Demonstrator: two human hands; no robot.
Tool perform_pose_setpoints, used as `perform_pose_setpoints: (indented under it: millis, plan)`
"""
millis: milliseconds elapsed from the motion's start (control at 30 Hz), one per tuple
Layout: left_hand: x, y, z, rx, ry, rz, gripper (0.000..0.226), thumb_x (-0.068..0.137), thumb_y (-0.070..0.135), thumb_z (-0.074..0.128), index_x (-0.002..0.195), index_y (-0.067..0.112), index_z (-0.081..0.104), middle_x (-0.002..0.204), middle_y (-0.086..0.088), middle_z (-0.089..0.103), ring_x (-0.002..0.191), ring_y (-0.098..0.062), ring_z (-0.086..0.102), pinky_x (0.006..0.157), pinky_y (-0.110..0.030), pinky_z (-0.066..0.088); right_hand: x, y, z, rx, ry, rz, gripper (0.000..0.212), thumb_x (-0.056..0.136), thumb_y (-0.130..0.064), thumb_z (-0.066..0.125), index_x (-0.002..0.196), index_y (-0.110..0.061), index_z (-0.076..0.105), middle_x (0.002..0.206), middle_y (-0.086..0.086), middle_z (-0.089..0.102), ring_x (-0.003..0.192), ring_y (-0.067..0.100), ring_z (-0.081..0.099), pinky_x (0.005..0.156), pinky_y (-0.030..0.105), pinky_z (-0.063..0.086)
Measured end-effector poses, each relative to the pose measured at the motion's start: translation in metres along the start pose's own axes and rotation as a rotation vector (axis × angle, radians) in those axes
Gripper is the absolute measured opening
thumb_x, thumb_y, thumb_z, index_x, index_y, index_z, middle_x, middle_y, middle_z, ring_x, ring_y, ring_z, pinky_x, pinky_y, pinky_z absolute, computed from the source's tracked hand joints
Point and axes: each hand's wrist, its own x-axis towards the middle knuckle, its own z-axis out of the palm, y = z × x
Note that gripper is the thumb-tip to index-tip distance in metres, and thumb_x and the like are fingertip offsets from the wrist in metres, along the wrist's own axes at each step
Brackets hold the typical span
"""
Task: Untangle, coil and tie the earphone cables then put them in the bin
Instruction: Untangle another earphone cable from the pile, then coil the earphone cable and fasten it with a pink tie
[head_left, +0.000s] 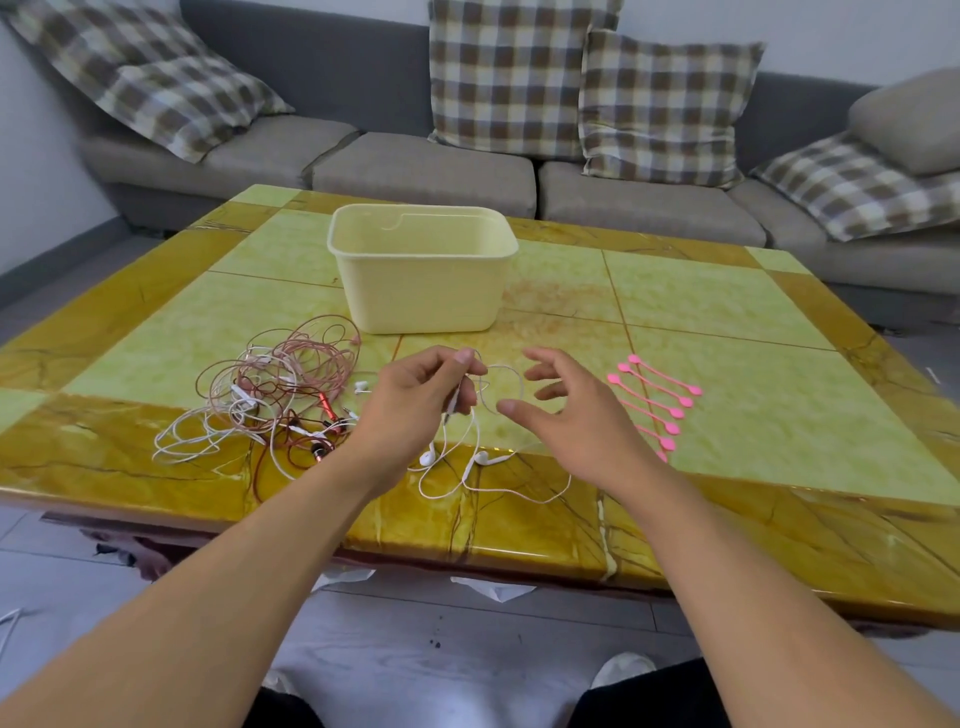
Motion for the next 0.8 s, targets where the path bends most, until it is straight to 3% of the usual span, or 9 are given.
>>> perform_pose_setpoints:
  millis: [100, 133, 233, 300, 433, 533, 633, 733, 800]
  plan:
    - [-0.001, 0.001, -0.001, -0.101, -0.092, -0.069, 0.028, 0.106, 0.023, 0.049, 0.087, 0.011, 0.066, 0.063, -0.002, 0.053, 0.06, -0.016, 0.046, 0.063, -0.024, 0.045, 0.004, 0.003, 0.004, 0.096, -0.061, 0.0, 0.013, 0.093, -0.04, 0.071, 0.102, -0.031, 0.072, 0.103, -0.017, 0.071, 0.101, 0.006, 0.065, 0.093, 0.034, 0.05]
    - [-0.001, 0.002, 0.0, -0.149, -0.094, -0.102, 0.029, 0.107, 0.02, 0.046, 0.085, 0.01, 0.062, 0.06, -0.002, 0.048, 0.056, -0.016, 0.042, 0.06, -0.025, 0.043, 0.004, 0.003, 0.003, 0.16, -0.06, -0.006, 0.011, 0.095, -0.036, 0.069, 0.095, -0.026, 0.073, 0.099, -0.012, 0.075, 0.098, 0.01, 0.068, 0.092, 0.036, 0.051]
    - [0.002, 0.003, -0.003, -0.214, 0.01, -0.187, 0.033, 0.107, 0.015, 0.036, 0.076, 0.015, 0.045, 0.052, 0.002, 0.032, 0.048, -0.014, 0.028, 0.055, -0.029, 0.034, 0.005, 0.0, -0.001, 0.415, -0.033, 0.034, 0.017, 0.101, -0.025, 0.062, 0.097, -0.011, 0.071, 0.1, -0.003, 0.078, 0.1, 0.015, 0.07, 0.086, 0.033, 0.057]
    - [0.002, 0.002, -0.007, -0.12, 0.015, -0.236, 0.039, 0.107, 0.021, 0.038, 0.068, 0.021, 0.034, 0.052, 0.004, 0.024, 0.049, -0.015, 0.02, 0.053, -0.03, 0.028, 0.006, -0.003, -0.005, 0.635, 0.016, 0.105, 0.021, 0.102, -0.021, 0.058, 0.096, -0.004, 0.069, 0.105, 0.002, 0.077, 0.103, 0.017, 0.068, 0.084, 0.034, 0.058]
    - [-0.001, 0.001, -0.011, -0.03, -0.213, -0.356, 0.046, 0.106, 0.035, 0.044, 0.069, 0.022, 0.02, 0.057, 0.001, 0.015, 0.053, -0.018, 0.014, 0.052, -0.03, 0.02, 0.009, -0.011, -0.017, 1.102, 0.099, 0.199, 0.031, 0.098, -0.013, 0.054, 0.067, -0.016, 0.048, 0.115, 0.009, 0.075, 0.117, 0.022, 0.065, 0.098, 0.041, 0.049]
    - [-0.002, 0.002, -0.012, -0.027, -0.387, -0.426, 0.046, 0.107, 0.036, 0.042, 0.07, 0.021, 0.02, 0.06, 0.001, 0.012, 0.055, -0.018, 0.01, 0.05, -0.028, 0.02, 0.008, -0.015, -0.023, 1.349, 0.164, 0.234, 0.04, 0.095, -0.011, 0.055, 0.058, -0.019, 0.042, 0.092, 0.007, 0.077, 0.105, 0.026, 0.073, 0.104, 0.039, 0.045]
    - [-0.003, 0.006, -0.014, -0.137, -0.495, -0.502, 0.048, 0.105, 0.042, 0.042, 0.065, 0.022, 0.024, 0.057, 0.004, 0.012, 0.052, -0.014, 0.009, 0.046, -0.024, 0.022, 0.007, -0.017, -0.024, 1.305, 0.219, 0.253, 0.031, 0.098, -0.025, 0.064, 0.07, -0.012, 0.058, 0.069, 0.004, 0.067, 0.081, 0.025, 0.074, 0.096, 0.04, 0.056]
    - [-0.005, 0.017, -0.014, -0.325, -0.517, -0.5, 0.049, 0.1, 0.047, 0.045, 0.062, 0.019, 0.03, 0.054, 0.006, 0.009, 0.05, -0.012, 0.007, 0.041, -0.021, 0.022, 0.006, -0.012, -0.02, 1.141, 0.131, 0.321, 0.024, 0.101, -0.027, 0.059, 0.099, -0.006, 0.07, 0.08, 0.006, 0.068, 0.075, 0.022, 0.07, 0.078, 0.037, 0.062]
    - [-0.005, 0.023, -0.01, -0.439, -0.462, -0.446, 0.043, 0.099, 0.04, 0.047, 0.063, 0.017, 0.047, 0.054, 0.006, 0.009, 0.049, -0.012, 0.008, 0.041, -0.021, 0.023, 0.005, -0.005, -0.014, 0.803, 0.029, 0.346, 0.021, 0.105, -0.023, 0.055, 0.103, -0.009, 0.07, 0.089, 0.007, 0.068, 0.063, 0.014, 0.064, 0.055, 0.026, 0.053]
